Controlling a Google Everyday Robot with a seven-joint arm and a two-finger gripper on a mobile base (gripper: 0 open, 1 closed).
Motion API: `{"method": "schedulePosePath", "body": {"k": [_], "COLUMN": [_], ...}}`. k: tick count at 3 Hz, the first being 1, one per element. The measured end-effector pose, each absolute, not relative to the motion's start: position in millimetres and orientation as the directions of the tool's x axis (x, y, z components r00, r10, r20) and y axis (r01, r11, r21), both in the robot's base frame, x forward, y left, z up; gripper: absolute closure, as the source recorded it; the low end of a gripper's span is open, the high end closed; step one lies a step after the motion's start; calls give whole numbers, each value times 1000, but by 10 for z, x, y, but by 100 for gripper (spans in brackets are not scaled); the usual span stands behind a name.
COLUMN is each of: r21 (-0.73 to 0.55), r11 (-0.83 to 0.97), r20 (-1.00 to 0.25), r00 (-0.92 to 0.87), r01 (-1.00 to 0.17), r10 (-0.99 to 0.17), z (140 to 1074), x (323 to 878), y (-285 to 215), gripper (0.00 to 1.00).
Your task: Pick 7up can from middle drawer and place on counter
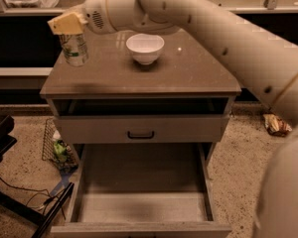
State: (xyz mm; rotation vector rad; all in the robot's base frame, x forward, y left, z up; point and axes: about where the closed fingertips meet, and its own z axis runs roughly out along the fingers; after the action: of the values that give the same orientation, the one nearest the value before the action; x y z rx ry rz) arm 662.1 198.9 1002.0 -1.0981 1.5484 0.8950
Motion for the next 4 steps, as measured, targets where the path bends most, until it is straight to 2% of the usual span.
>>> {"method": "schedulePosePath", "body": {"k": [2,3,4], "r21": [72,74,76], "r11": [322,318,314], "r20": [-949,-949,-948], "r00": [-164,-166,-166], "r01": [-944,-945,-946], "r10": [-268,-270,-271], "z": [9406,9380,9375], "x": [7106,7102,7089], "y": [2337,2364,2391], "gripper": [100,84,61]}}
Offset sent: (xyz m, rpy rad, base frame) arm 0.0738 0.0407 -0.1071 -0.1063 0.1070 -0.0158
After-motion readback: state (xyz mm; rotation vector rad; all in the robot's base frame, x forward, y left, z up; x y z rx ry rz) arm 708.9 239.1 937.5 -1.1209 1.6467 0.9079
